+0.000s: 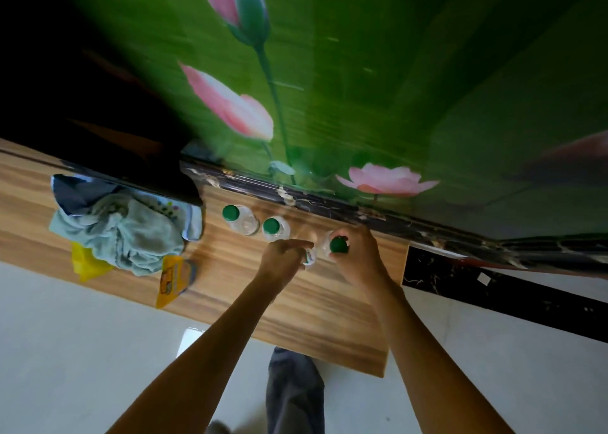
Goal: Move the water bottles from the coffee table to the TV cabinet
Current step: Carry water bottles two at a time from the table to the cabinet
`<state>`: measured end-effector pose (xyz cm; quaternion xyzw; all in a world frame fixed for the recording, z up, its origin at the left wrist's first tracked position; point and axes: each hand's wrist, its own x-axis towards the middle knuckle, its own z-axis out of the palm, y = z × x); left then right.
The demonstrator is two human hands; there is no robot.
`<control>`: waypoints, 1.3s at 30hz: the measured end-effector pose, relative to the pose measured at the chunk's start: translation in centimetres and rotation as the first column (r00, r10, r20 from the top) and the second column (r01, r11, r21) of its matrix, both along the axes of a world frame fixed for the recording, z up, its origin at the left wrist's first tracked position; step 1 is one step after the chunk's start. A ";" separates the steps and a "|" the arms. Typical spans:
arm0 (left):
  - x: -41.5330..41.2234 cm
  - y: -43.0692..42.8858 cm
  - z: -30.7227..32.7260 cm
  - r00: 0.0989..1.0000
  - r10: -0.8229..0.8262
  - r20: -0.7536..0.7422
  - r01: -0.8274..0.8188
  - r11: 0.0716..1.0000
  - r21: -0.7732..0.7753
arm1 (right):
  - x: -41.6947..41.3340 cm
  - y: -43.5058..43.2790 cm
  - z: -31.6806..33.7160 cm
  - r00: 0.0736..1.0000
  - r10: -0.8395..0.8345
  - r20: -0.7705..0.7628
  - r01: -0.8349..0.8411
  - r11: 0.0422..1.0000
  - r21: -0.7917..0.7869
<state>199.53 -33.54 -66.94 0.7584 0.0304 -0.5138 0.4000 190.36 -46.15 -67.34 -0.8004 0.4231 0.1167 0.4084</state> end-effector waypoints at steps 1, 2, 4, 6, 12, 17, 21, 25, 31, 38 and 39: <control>0.1 -0.2 -0.2 1.000 -0.011 0.010 0.011 1.000 0.015 | 0.1 0.3 -0.8 1.000 0.021 -0.018 -0.021 1.000 0.008; 0.1 -0.3 -0.2 1.000 -0.022 0.021 0.022 0.999 0.032 | 0.1 0.5 -1.5 0.998 0.041 -0.039 -0.040 0.999 0.017; 0.3 -0.4 -0.4 0.999 -0.001 0.047 -0.001 0.999 0.045 | -0.1 0.8 -2.4 0.996 0.062 -0.063 -0.060 0.998 0.034; 0.4 -0.5 -0.8 0.996 0.046 0.077 -0.049 0.998 0.030 | 0.0 0.9 -2.8 0.997 0.031 -0.065 -0.028 0.999 0.045; -0.2 -0.6 -0.9 0.987 0.130 0.097 -0.128 0.992 -0.023 | 0.3 1.1 -2.7 0.999 -0.011 -0.046 0.012 1.000 0.011; -0.2 0.0 0.5 0.987 0.162 -0.002 -0.161 0.984 -0.081 | 0.8 1.3 -0.7 0.996 0.022 -0.083 -0.015 0.996 0.086; -0.2 1.1 2.4 0.993 0.101 -0.060 -0.106 0.990 -0.089 | 0.9 2.2 1.8 0.992 0.095 -0.084 -0.085 0.990 0.111; -0.4 2.5 5.3 0.990 0.105 -0.095 -0.115 0.987 -0.108 | 1.2 3.4 5.4 0.994 0.100 -0.033 -0.096 0.991 0.089; -0.6 6.1 11.4 0.987 0.158 -0.034 -0.161 0.969 -0.189 | 0.9 6.9 11.0 0.979 0.187 0.080 -0.187 0.982 -0.004; -1.5 15.2 18.8 0.947 0.317 0.040 -0.289 0.903 -0.319 | 1.2 13.4 17.3 0.935 0.321 0.149 -0.312 0.946 -0.083; -1.6 16.6 19.7 0.944 0.323 0.066 -0.287 0.904 -0.318 | 1.2 14.3 18.3 0.929 0.334 0.160 -0.322 0.942 -0.092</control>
